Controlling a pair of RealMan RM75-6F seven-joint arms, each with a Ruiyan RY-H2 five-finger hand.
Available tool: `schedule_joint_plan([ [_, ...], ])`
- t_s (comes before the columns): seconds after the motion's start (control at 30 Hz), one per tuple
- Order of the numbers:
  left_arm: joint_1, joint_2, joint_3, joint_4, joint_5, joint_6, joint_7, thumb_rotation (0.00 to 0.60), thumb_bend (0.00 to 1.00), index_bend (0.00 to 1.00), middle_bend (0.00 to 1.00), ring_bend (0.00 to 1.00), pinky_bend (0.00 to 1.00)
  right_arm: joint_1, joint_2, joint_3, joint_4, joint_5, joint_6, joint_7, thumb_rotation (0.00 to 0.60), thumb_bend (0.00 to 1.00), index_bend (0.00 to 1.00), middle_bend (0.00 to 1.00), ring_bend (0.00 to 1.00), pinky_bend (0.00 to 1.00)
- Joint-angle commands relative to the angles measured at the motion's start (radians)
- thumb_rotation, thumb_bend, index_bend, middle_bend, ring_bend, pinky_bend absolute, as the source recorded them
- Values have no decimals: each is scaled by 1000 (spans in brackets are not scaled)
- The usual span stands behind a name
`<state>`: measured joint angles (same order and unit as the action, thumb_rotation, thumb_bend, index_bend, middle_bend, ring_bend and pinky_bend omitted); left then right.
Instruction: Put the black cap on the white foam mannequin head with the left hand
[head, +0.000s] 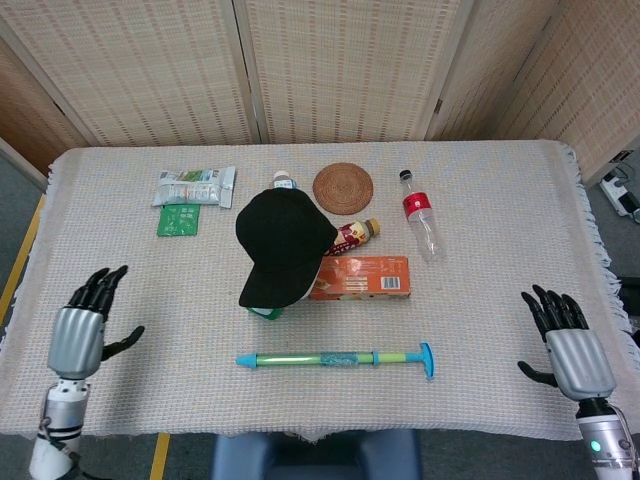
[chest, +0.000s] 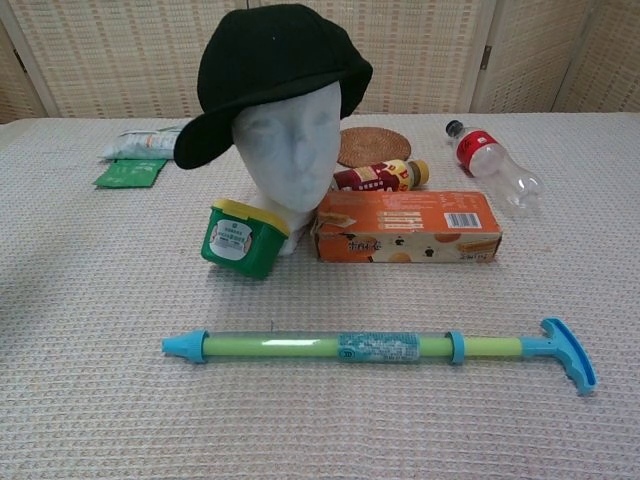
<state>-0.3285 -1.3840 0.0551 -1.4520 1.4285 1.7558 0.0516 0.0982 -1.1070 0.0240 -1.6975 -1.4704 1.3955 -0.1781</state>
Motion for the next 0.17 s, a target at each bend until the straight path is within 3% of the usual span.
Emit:
schedule_joint_plan([
  [0.03, 102, 74, -8, -24, -106, -31, -103, 600, 159, 174, 235, 150, 309, -2, -10, 16, 6, 20, 13, -11, 600, 94, 0, 0, 0, 0],
  [0.17, 116, 118, -23, -40, -110, -82, -155, 600, 159, 204, 229, 131, 283, -6, -10, 35, 9, 35, 33, 2, 600, 95, 0, 0, 0, 0],
])
